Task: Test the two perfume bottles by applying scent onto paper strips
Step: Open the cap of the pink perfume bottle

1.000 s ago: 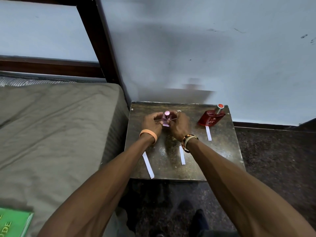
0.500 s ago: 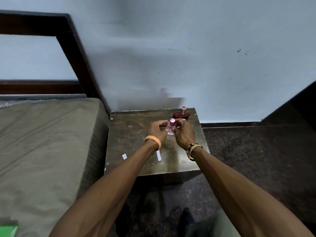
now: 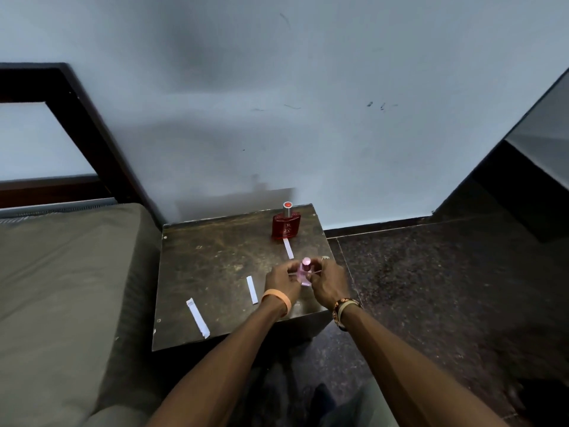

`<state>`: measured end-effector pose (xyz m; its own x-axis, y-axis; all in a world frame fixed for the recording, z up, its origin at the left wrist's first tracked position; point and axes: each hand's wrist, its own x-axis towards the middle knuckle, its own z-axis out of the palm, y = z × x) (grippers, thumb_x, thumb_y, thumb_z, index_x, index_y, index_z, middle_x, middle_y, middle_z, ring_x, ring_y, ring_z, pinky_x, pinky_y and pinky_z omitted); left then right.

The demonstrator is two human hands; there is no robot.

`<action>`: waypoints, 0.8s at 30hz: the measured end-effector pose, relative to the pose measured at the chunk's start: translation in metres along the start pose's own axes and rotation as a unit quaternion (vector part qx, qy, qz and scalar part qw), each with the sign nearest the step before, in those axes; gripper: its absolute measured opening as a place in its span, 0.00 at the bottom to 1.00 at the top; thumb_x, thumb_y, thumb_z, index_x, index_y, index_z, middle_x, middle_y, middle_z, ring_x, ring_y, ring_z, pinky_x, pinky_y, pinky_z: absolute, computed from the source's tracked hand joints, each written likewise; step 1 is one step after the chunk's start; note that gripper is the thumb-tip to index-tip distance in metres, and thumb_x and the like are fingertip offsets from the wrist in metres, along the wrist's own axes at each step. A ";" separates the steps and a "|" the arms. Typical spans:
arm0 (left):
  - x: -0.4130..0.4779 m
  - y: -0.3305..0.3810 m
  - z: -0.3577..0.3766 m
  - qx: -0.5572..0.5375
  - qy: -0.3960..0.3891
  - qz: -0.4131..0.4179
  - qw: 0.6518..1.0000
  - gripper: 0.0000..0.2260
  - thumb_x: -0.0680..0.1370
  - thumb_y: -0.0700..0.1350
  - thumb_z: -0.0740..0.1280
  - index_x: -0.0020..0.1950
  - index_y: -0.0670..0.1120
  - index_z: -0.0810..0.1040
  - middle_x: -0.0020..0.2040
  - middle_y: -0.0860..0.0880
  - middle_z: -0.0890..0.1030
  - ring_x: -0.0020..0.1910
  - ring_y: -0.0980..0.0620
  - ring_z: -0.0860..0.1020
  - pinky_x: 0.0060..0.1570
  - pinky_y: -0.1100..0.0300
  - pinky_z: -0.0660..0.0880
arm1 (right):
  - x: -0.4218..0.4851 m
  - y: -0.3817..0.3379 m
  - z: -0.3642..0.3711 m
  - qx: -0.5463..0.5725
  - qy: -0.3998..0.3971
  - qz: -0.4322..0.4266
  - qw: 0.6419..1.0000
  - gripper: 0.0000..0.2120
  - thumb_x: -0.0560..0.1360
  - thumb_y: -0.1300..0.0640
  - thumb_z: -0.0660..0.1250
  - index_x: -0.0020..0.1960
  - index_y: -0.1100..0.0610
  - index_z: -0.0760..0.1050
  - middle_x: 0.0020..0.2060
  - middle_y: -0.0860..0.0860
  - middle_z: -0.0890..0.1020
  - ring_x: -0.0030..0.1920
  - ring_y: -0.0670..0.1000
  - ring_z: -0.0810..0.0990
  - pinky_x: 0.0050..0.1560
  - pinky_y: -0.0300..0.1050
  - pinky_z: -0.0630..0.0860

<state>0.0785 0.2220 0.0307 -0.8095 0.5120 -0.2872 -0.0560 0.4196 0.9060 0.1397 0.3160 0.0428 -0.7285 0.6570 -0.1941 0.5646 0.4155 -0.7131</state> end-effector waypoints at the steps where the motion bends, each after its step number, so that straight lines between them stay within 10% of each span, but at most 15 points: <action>1: -0.002 -0.005 0.002 0.007 -0.002 -0.002 1.000 0.13 0.73 0.37 0.70 0.55 0.48 0.82 0.49 0.52 0.83 0.46 0.57 0.79 0.47 0.66 0.73 | -0.001 0.005 0.003 -0.001 -0.006 0.009 1.000 0.05 0.74 0.62 0.72 0.47 0.54 0.82 0.42 0.48 0.83 0.44 0.49 0.81 0.38 0.35 0.72; 16: 0.002 -0.004 0.000 0.117 -0.010 0.033 0.993 0.20 0.75 0.40 0.68 0.67 0.50 0.74 0.65 0.49 0.76 0.65 0.50 0.73 0.66 0.55 0.70 | -0.001 0.017 0.012 -0.006 -0.026 0.023 0.999 0.04 0.73 0.61 0.73 0.44 0.53 0.82 0.40 0.49 0.85 0.40 0.46 0.82 0.39 0.41 0.80; 24: 0.004 0.004 0.008 0.157 0.012 0.074 0.985 0.14 0.72 0.37 0.71 0.55 0.50 0.82 0.52 0.49 0.84 0.51 0.54 0.81 0.55 0.60 0.77 | -0.002 0.019 0.013 -0.094 -0.009 0.005 0.995 0.10 0.76 0.63 0.64 0.48 0.52 0.82 0.40 0.52 0.85 0.39 0.51 0.82 0.39 0.48 0.80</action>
<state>0.0794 0.2321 0.0308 -0.8093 0.5682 -0.1488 0.2434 0.5550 0.7954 0.1470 0.3142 0.0214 -0.7290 0.6505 -0.2133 0.6328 0.5216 -0.5723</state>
